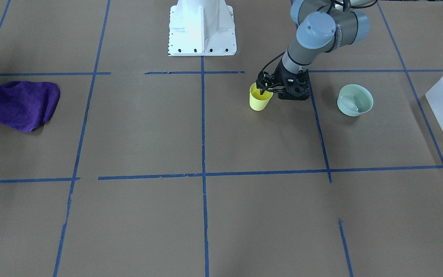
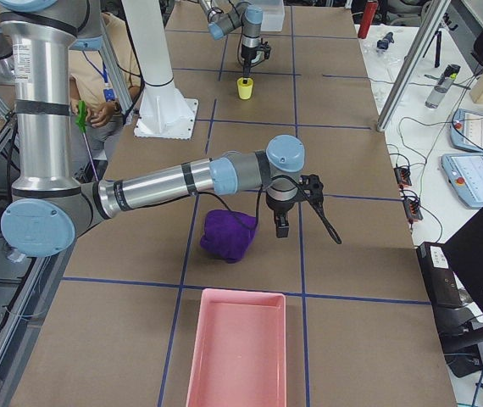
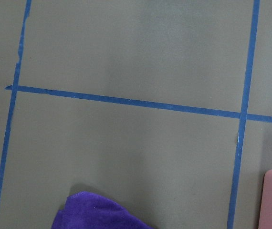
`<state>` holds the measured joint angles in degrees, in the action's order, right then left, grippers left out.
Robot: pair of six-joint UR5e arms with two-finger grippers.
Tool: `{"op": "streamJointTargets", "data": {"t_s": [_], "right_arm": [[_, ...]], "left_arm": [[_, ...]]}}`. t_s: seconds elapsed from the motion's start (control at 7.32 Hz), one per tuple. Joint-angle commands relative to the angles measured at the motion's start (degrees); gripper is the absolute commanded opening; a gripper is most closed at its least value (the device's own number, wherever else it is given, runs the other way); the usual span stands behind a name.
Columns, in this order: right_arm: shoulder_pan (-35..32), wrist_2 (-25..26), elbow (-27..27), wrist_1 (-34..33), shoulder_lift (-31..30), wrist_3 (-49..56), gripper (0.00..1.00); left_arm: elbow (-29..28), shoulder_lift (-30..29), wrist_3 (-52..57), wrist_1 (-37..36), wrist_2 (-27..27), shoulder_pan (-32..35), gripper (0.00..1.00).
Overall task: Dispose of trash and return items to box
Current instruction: 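Close the left gripper on the yellow paper cup's rim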
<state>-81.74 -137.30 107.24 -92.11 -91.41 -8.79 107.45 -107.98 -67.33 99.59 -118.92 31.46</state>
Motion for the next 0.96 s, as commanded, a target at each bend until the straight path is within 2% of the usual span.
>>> {"op": "streamJointTargets", "data": {"t_s": [0.0, 0.14, 0.27, 0.41, 0.55, 0.82], "right_arm": [[0.0, -0.1, 0.1, 0.0, 0.0, 0.0, 1.00], [0.0, -0.1, 0.1, 0.0, 0.0, 0.0, 1.00], [0.0, -0.1, 0.3, 0.0, 0.0, 0.0, 1.00], [0.0, -0.1, 0.3, 0.0, 0.0, 0.0, 1.00], [0.0, -0.1, 0.3, 0.1, 0.0, 0.0, 1.00], [0.0, -0.1, 0.3, 0.1, 0.0, -0.1, 1.00]], "left_arm": [[-1.8, -0.4, -0.1, 2.4, 0.3, -0.8, 0.97], [-2.1, -0.5, -0.1, 2.5, 0.3, -0.9, 0.83], [-2.1, -0.6, -0.1, 2.5, 0.4, -0.9, 0.41], [-2.2, -1.0, -0.2, 2.5, 0.3, -1.0, 0.09], [-2.0, -1.0, -0.2, 2.5, 0.4, -1.0, 0.00], [-1.3, -1.5, -0.3, 2.5, 0.3, -0.8, 0.00]]}}
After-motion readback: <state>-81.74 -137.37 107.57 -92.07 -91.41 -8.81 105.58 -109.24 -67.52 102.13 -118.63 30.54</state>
